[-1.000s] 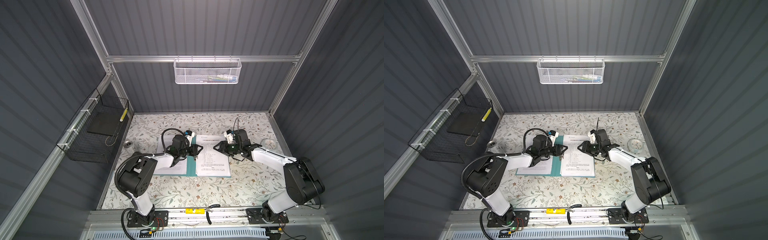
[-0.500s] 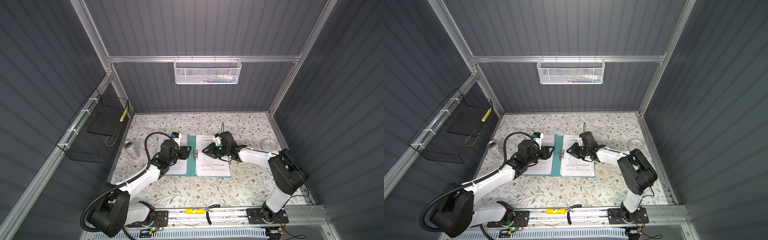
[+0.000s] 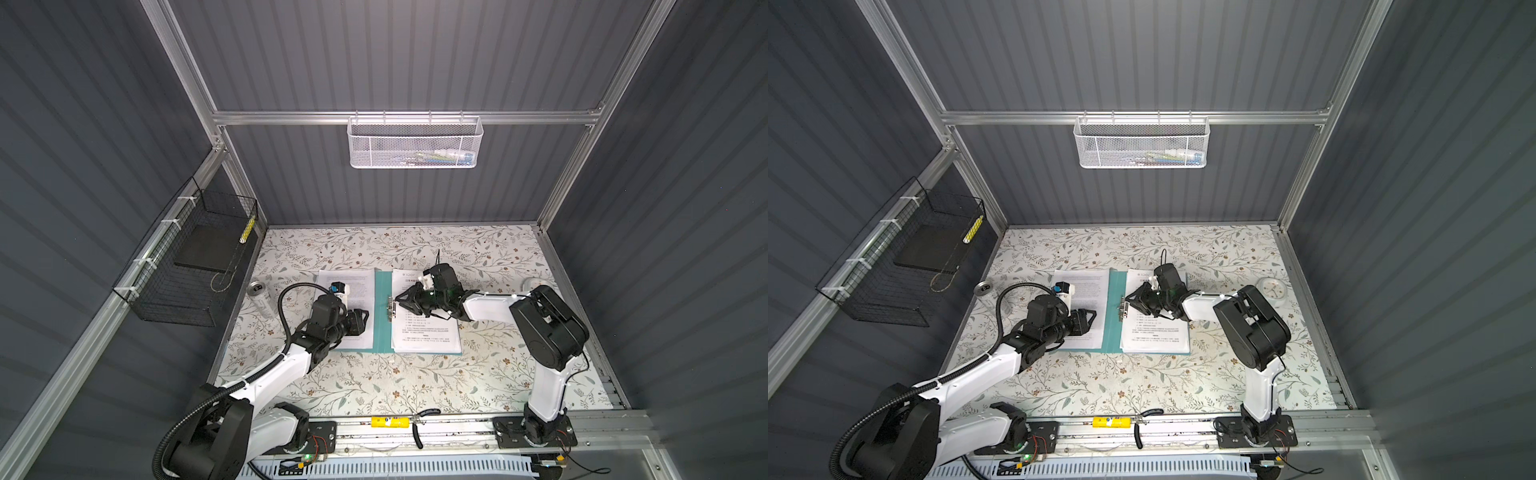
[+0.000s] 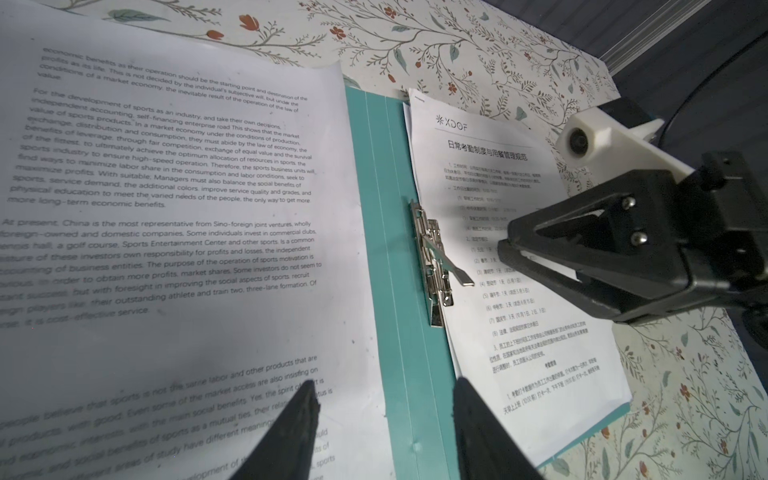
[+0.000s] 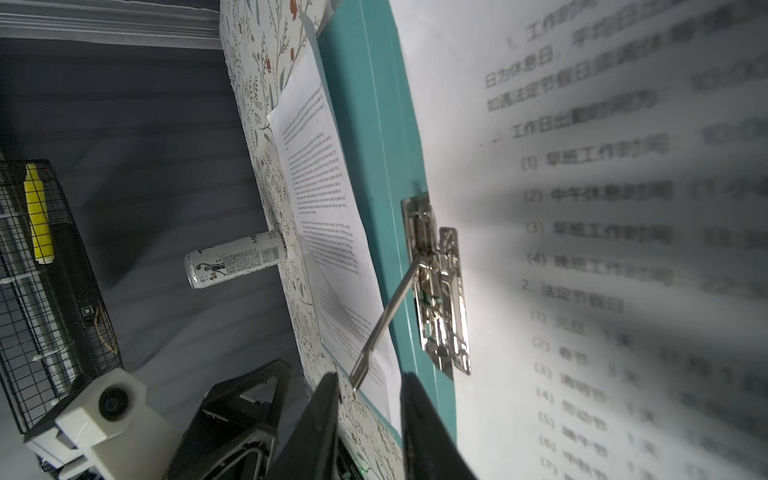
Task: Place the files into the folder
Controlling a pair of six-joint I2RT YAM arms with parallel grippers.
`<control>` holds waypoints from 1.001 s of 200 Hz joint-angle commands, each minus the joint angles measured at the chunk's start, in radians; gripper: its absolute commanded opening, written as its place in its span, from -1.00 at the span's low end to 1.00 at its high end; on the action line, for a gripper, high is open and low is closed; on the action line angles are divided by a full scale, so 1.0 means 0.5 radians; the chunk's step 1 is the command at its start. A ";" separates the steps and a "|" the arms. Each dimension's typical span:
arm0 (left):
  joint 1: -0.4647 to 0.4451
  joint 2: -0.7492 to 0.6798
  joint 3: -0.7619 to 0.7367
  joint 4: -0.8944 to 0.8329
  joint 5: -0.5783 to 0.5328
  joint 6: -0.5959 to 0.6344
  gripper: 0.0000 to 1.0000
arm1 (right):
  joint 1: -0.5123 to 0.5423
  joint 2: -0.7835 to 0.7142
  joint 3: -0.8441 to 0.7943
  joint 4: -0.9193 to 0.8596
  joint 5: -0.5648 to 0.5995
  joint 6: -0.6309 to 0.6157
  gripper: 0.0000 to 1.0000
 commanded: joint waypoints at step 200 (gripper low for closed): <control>0.038 0.027 -0.051 0.074 0.030 -0.011 0.06 | 0.096 0.180 -0.153 0.550 -0.188 0.417 -0.56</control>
